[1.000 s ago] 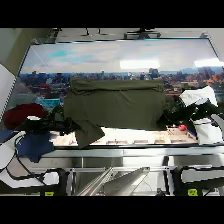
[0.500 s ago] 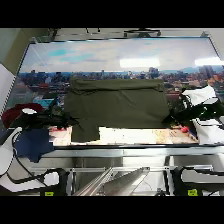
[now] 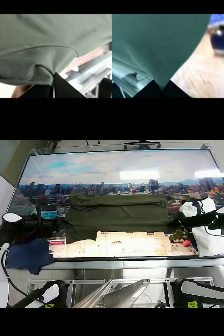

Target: Fold the shirts.

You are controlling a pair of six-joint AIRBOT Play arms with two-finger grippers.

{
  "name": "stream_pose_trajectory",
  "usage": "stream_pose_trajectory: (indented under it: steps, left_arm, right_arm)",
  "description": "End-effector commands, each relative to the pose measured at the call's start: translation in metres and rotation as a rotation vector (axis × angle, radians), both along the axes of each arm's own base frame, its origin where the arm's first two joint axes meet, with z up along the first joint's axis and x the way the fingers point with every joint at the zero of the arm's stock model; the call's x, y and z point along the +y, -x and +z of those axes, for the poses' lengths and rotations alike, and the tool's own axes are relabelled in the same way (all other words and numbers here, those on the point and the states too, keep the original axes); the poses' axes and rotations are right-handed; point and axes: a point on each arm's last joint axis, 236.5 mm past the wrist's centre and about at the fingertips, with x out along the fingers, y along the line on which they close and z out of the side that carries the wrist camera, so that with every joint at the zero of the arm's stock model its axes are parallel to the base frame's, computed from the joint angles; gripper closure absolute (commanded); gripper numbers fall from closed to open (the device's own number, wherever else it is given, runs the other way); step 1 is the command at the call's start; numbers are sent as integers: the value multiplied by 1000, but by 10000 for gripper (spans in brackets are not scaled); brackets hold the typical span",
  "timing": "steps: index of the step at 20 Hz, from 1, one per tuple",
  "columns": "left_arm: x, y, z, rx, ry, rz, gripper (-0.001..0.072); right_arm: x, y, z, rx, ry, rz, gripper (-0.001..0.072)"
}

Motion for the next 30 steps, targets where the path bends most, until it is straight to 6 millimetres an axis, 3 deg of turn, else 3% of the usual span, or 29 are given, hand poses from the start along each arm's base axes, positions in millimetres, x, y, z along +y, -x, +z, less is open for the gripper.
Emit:
stream_pose_trajectory:
  steps: [1,3,5,8,10,13,17,19,23,24,25,26,28,29,30]
  left_arm:
    - [-1,-48,32,-119,-39,-9,685]
    - [-1,-84,37,-148,-52,-1,696]
    - [8,-120,29,-155,-139,32,704]
    - [18,-166,9,-199,-288,34,703]
    - [12,-185,-11,-191,-310,10,703]
    - [6,-206,-49,-156,-351,-41,703]
    - [11,-219,-89,-84,-438,-90,703]
    - [7,-223,-98,-63,-437,-115,704]
    - [-5,-236,-94,-99,-437,-131,702]
    - [-7,-237,-93,-101,-433,-132,701]
    - [-13,-235,-90,-101,-424,-142,570]
    - [-15,-231,-88,-92,-420,-154,358]
    - [-19,-222,-73,-84,-404,-174,122]
    - [-17,-222,-62,-100,-405,-169,101]
    - [-14,-223,-49,-120,-406,-161,101]
  right_arm:
    - [8,-58,43,-172,17,-68,693]
    - [10,-93,58,-254,74,-100,693]
    - [5,-123,56,-278,190,-133,693]
    - [-11,-153,31,-238,389,-135,694]
    - [-11,-168,7,-222,447,-105,694]
    - [-6,-187,-29,-205,454,-105,693]
    - [-3,-183,-72,-128,449,-82,693]
    - [-3,-182,-78,-118,450,-78,693]
    - [-5,-189,-71,-142,458,-77,691]
    - [-5,-190,-68,-145,457,-75,574]
    - [-3,-189,-65,-141,450,-68,378]
    - [-3,-187,-60,-140,451,-36,341]
    - [-15,-184,-39,-144,488,35,341]
    - [-25,-184,-29,-140,515,55,337]
    - [-36,-182,-22,-134,540,64,267]
